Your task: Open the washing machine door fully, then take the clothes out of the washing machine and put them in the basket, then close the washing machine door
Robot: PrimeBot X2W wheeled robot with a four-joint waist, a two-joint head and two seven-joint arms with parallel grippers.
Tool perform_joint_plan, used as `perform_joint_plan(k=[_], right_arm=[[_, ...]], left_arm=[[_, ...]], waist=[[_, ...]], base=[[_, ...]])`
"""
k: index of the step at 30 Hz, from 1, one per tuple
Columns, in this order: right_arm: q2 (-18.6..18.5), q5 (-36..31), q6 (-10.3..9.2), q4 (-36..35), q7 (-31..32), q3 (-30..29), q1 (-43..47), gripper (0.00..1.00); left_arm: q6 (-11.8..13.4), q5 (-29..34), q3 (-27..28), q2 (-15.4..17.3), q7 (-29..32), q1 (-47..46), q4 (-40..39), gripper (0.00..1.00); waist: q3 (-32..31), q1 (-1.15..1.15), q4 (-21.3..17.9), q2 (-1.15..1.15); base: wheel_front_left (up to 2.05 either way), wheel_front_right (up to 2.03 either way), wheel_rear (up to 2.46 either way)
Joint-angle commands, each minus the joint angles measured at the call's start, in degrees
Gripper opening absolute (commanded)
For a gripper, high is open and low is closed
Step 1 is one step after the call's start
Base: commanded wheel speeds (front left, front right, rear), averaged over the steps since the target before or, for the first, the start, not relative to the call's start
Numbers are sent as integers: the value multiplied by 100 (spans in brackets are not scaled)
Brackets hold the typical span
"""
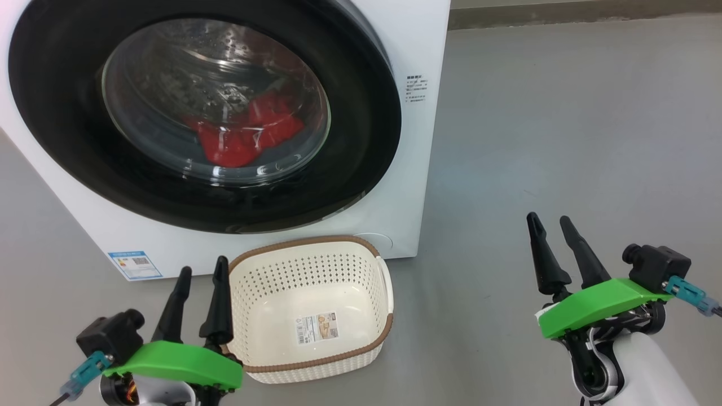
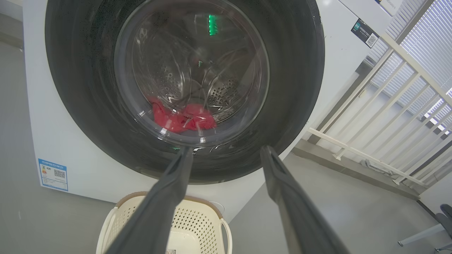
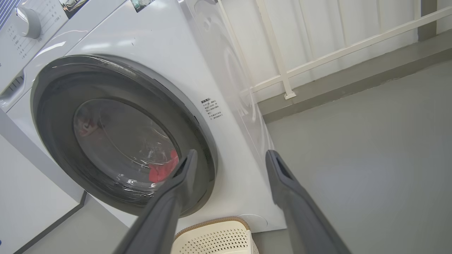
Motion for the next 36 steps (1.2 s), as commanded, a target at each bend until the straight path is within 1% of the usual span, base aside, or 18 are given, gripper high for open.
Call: perform_joint_plan(k=[1,19,32,36], right_arm=[[-46,-209,3,-130,-77,120,-359,100],[-70,-1357,3,30,-381,298,-646,100],[-86,-2093,3,126,-583,422,-865,100],[-86,-2118,3,125,-591,435,-864,100]], left_arm=[[37,203,111,112,-93,-278,-174,100],[167,1435,10,136,-396,-474,-205,100],[235,2098,-46,153,-597,-598,-216,100],[241,2123,-39,153,-605,-595,-177,100]], waist=[[1,0,-2,0],[3,0,-11,0],[12,0,-35,0],[6,-1,-41,0]], base=[[0,0,0],[0,0,0],[0,0,0],[0,0,0]])
